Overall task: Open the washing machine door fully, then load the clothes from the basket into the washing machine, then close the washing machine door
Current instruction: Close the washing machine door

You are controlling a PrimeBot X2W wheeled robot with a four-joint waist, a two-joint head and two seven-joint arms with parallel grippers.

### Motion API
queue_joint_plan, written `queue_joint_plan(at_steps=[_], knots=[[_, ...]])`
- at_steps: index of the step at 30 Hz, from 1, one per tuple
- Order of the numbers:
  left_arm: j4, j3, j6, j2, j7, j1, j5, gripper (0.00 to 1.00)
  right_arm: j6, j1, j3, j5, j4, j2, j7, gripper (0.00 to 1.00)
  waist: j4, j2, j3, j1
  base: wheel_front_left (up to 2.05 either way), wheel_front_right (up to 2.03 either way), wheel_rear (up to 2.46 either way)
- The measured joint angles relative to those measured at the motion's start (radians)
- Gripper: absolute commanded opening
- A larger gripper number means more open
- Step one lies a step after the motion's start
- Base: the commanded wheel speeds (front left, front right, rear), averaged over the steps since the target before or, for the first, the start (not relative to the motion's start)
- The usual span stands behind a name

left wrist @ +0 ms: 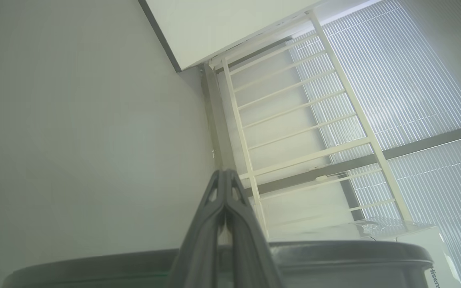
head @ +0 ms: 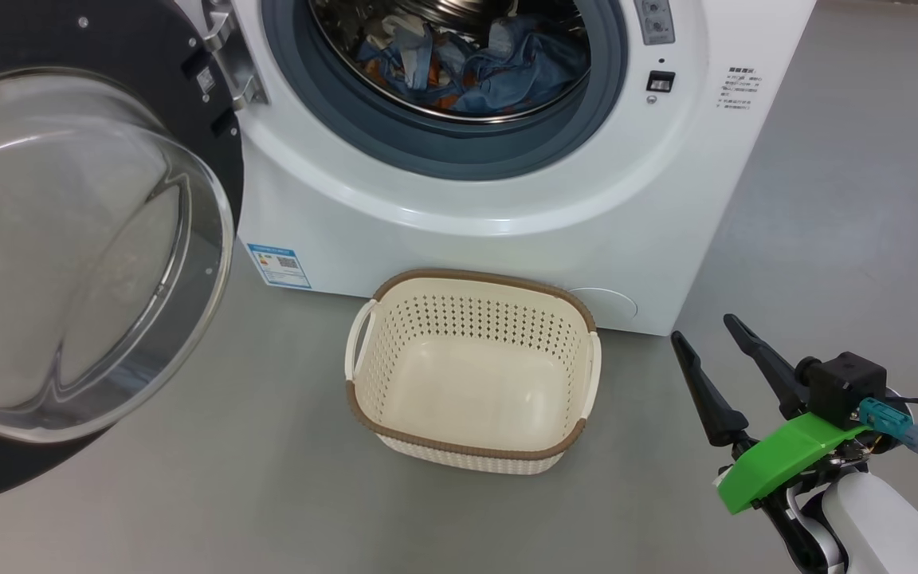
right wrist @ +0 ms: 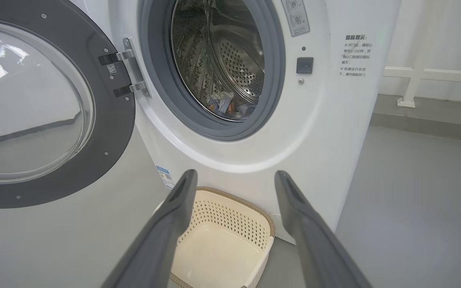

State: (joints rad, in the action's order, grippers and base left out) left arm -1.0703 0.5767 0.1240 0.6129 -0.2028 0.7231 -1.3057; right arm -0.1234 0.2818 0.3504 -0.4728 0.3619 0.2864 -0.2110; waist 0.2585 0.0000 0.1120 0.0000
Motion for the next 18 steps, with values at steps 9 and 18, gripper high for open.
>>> queue_joint_plan(at_steps=[9, 18], knots=[[-0.056, -0.026, 0.000, 0.002, -0.054, 0.000, -0.005, 0.00, 0.000, 0.000, -0.003, 0.000, -0.003, -0.001, 0.009, 1.00, -0.002, 0.0000, -0.002, 0.0000, 0.00, 0.00, 0.00], [-0.088, -0.031, 0.000, 0.000, -0.133, 0.002, -0.033, 0.00, 0.000, 0.000, -0.005, 0.007, -0.007, -0.002, 0.016, 1.00, 0.011, 0.0000, -0.002, 0.0000, 0.00, 0.00, 0.00]])
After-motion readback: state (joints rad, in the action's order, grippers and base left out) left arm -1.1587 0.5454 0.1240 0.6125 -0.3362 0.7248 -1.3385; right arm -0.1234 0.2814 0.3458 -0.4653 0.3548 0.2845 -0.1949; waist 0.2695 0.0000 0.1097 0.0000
